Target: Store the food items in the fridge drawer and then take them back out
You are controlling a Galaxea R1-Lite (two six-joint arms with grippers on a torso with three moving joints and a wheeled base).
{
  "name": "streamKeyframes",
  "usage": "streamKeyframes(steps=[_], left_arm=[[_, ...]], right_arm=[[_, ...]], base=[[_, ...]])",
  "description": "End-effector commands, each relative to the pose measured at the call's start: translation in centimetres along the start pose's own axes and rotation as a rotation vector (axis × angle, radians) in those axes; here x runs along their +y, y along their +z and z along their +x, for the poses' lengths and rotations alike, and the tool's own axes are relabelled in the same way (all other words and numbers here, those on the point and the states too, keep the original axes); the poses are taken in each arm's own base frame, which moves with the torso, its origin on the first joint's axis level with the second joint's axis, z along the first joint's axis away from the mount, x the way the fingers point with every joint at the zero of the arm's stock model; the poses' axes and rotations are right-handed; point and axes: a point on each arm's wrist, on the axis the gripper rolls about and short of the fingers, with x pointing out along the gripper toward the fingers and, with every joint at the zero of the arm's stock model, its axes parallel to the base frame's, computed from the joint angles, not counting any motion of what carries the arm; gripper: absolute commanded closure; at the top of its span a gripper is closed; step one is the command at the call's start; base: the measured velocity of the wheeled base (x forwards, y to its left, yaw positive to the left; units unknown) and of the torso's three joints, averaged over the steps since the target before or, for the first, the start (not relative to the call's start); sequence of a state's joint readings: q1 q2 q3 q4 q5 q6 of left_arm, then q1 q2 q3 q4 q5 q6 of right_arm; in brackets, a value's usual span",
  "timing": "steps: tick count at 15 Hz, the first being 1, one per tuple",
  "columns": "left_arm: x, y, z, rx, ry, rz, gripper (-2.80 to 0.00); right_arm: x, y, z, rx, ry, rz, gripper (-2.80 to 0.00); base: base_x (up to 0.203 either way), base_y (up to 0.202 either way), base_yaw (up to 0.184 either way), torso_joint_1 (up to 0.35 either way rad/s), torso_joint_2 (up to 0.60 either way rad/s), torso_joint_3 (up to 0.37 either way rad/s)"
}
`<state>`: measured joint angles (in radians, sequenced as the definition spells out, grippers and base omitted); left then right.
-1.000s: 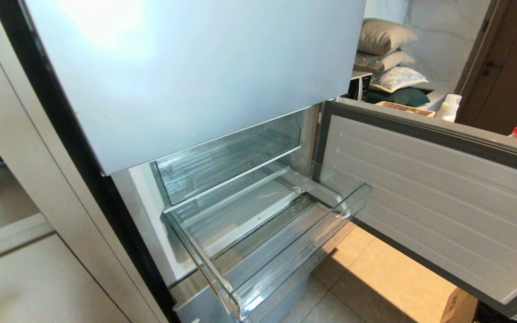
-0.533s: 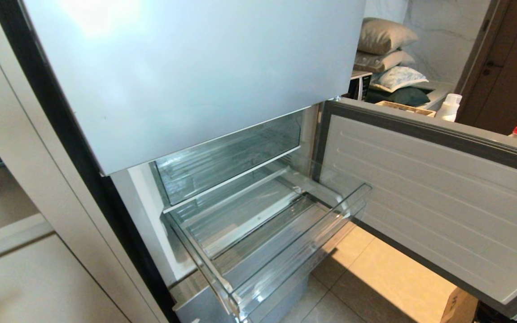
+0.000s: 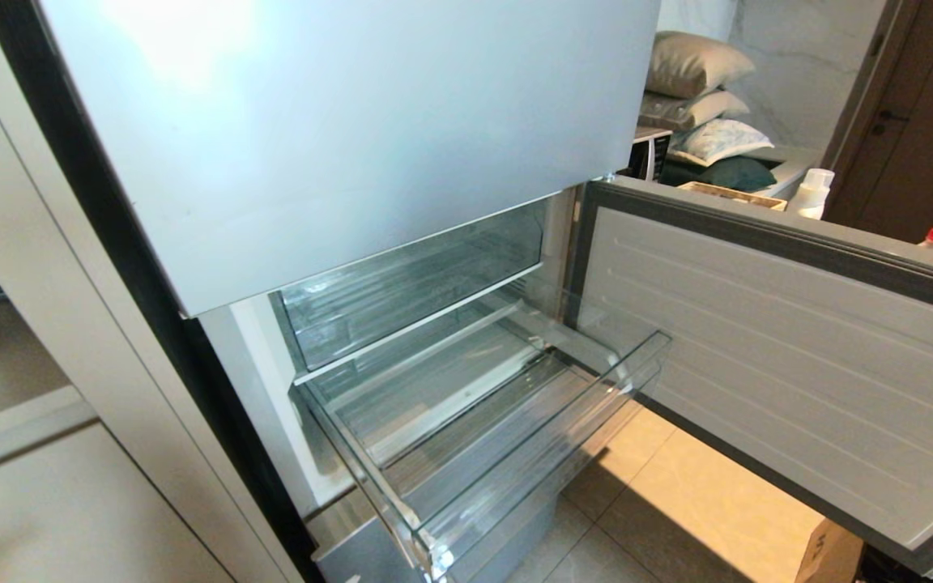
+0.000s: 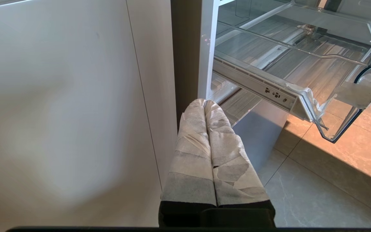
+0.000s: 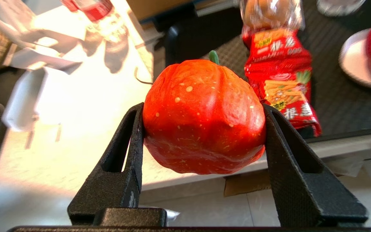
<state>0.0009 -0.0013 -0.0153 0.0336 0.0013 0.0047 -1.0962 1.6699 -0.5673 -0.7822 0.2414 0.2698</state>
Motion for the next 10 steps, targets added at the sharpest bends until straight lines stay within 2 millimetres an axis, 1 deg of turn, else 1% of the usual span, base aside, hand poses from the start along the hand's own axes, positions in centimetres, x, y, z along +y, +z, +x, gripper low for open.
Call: streamKeyframes(steps=[1, 5, 8, 10], left_arm=[[0.0, 0.0, 0.0, 0.001, 0.001, 0.0, 0.0], [0.0, 0.0, 0.0, 0.001, 0.001, 0.0, 0.0], [0.0, 0.0, 0.0, 0.001, 0.001, 0.0, 0.0], [0.0, 0.0, 0.0, 0.001, 0.001, 0.0, 0.0]], right_arm=[[-1.3, -1.9, 3.2, 0.08, -0.016, 0.021, 0.0], [-2.4, -2.5, 7.5, 0.09, 0.041, 0.013, 0.0], [-2.8, -3.0, 10.3, 0.11, 0.118, 0.008, 0.0], [-2.8, -3.8, 11.8, 0.132, 0.136, 0.005, 0.0]], base=[[0.0, 0.0, 0.0, 0.0, 0.0, 0.0], [0.0, 0.0, 0.0, 0.0, 0.0, 0.0], [0.0, 0.0, 0.0, 0.0, 0.0, 0.0], [0.0, 0.0, 0.0, 0.0, 0.0, 0.0]])
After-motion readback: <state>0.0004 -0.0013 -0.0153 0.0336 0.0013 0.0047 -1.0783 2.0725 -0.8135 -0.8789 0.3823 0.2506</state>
